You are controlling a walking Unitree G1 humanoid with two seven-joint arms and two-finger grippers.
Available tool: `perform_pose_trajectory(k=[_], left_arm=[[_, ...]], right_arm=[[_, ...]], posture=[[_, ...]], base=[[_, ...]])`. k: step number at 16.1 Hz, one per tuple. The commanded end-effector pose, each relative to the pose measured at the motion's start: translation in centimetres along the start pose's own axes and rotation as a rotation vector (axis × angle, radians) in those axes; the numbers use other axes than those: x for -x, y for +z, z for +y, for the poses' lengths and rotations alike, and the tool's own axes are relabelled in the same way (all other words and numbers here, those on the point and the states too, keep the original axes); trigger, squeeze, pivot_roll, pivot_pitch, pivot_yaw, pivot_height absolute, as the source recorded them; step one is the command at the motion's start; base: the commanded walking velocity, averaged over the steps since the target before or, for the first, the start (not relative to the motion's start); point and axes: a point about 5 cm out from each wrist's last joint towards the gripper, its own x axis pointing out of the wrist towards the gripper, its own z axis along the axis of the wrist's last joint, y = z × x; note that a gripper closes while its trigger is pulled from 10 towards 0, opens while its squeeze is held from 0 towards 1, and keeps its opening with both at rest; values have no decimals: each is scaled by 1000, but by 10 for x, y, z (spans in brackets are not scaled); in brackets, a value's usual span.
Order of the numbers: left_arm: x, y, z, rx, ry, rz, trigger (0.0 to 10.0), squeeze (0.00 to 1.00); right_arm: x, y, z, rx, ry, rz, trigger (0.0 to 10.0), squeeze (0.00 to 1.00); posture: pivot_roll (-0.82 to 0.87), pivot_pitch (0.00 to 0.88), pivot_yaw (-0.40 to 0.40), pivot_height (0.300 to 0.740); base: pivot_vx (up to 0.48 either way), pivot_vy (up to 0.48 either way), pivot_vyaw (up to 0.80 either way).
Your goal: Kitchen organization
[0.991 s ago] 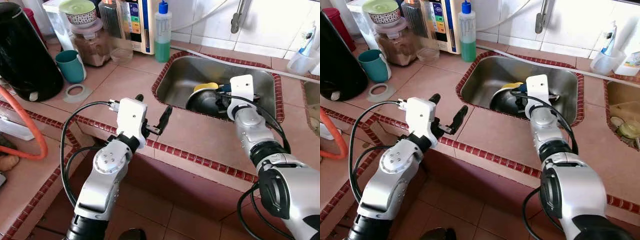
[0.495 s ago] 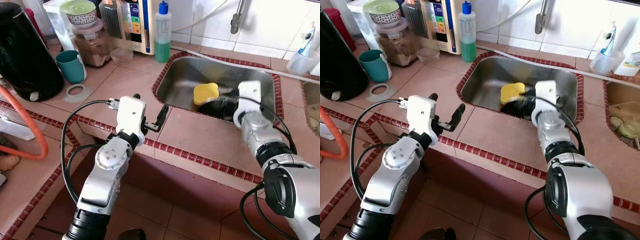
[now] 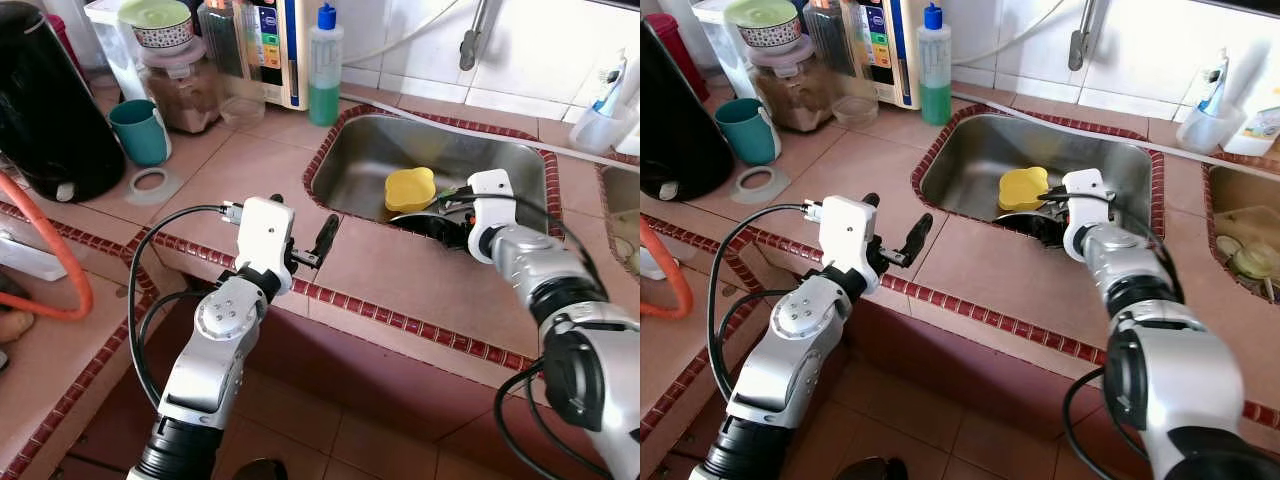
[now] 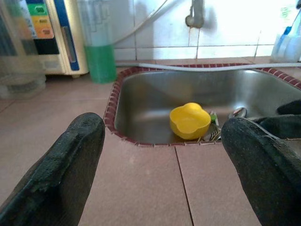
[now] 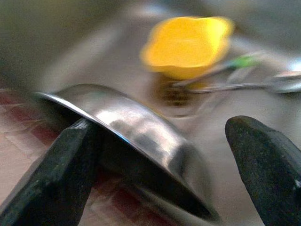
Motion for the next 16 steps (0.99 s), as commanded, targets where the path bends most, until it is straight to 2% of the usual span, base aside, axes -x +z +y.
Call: perform_pose_trajectory(k=[1, 3, 4, 6, 7, 8, 9, 10, 11, 12, 13, 15, 16], left_arm=[[-2, 3, -1, -6, -15, -14, 10000, 0], [-4, 4, -2, -6, -18, -22, 10000, 0], [-5, 4, -3, -5, -19, -23, 10000, 0], [-5, 4, -4, -5, -24, -24, 10000, 0], [-6, 4, -4, -6, -25, -25, 10000, 0], [-6, 3, -4, -4, -23, -26, 10000, 0], [-6, 3, -4, -4, -22, -26, 10000, 0], [-5, 2, -4, 0, -20, -25, 10000, 0], [-6, 2, -4, 0, -21, -25, 10000, 0], [-6, 2, -5, 1, -22, -25, 10000, 0], [-6, 2, -5, 1, -24, -25, 10000, 0], [-6, 2, -5, 2, -25, -25, 10000, 0], [-7, 2, -5, 2, -24, -26, 10000, 0]], right_arm=[[-5, -6, 20, -79, 160, 16, 10000, 0], [-2, 13, 20, -200, 252, -137, 10000, 0], [0, 16, 20, -237, 283, -170, 10000, 0], [0, 11, 17, -166, 252, -148, 10000, 0], [0, 11, 17, -190, 270, -145, 10000, 0], [1, 13, 12, -170, 210, -153, 10000, 0], [1, 12, 10, -192, 193, -155, 10000, 0], [1, 8, 10, -121, 191, -124, 10000, 0], [2, 4, -3, -40, 16, -82, 10000, 0], [2, 4, 2, -8, 92, -86, 10000, 0], [1, 5, 7, -32, 160, -95, 10000, 0], [1, 5, 6, -44, 126, -92, 10000, 0], [1, 5, 8, -30, 158, -93, 10000, 0]], posture=[[125, 82, -5, 740], [119, 81, -4, 740], [118, 81, -3, 740], [116, 80, -3, 740], [115, 80, -4, 740], [114, 79, -4, 740], [114, 79, -4, 740], [112, 79, -4, 740], [111, 78, -3, 740], [109, 78, -3, 740], [109, 78, -3, 740], [106, 78, -4, 740], [106, 78, -5, 740]], base=[[0, 0, 0], [0, 0, 0], [0, 0, 0], [0, 0, 0], [0, 0, 0], [0, 0, 0], [0, 0, 0], [0, 0, 0], [0, 0, 0], [0, 0, 0], [0, 0, 0], [0, 0, 0], [0, 0, 0]])
